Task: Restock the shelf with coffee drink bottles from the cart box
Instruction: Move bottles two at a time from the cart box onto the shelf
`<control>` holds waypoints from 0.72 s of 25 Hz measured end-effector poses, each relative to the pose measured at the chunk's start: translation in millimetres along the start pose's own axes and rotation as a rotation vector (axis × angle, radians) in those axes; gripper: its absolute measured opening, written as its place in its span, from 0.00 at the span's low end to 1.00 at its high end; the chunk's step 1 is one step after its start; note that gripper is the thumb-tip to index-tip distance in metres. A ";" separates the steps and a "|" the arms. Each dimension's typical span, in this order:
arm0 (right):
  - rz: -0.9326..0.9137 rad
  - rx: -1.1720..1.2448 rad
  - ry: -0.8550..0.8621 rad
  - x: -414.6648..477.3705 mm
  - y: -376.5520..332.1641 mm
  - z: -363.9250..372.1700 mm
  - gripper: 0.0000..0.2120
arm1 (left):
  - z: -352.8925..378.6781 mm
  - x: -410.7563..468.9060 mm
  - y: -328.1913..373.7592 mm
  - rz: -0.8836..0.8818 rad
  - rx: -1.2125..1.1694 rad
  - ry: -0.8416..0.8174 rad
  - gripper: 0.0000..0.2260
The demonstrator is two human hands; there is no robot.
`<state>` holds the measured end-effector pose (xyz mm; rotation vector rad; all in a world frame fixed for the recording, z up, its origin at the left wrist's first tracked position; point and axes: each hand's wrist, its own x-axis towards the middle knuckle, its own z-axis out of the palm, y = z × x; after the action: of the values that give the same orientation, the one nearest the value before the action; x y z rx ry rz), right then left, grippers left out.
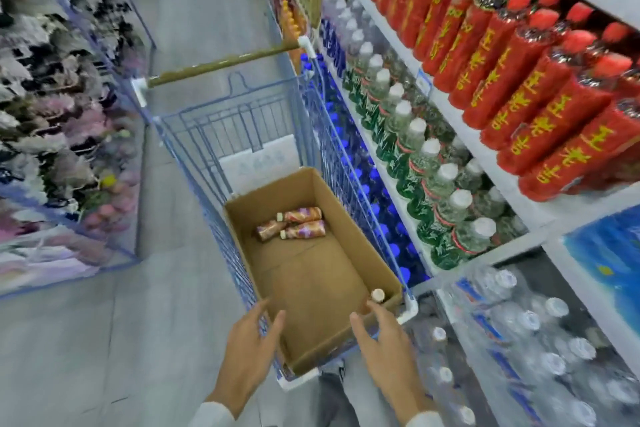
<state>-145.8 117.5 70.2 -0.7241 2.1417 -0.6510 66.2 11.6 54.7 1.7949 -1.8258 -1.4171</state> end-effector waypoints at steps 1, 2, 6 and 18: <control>0.013 -0.008 -0.013 11.0 0.0 0.2 0.29 | 5.1 11.9 1.5 -0.021 0.023 -0.007 0.24; 0.033 -0.010 -0.023 20.5 0.7 0.6 0.28 | 11.5 23.8 2.6 -0.036 0.042 -0.019 0.24; 0.127 0.086 -0.018 44.3 10.8 7.4 0.22 | 57.7 82.9 5.2 -0.074 0.110 -0.155 0.21; 0.473 0.265 0.113 63.6 34.9 31.2 0.21 | 251.2 216.2 -20.8 -0.078 0.006 -0.797 0.18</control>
<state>-165.5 92.8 -2.2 -0.0317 2.1624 -0.7066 -151.6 -52.8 -187.6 1.4002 -2.0775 -2.3959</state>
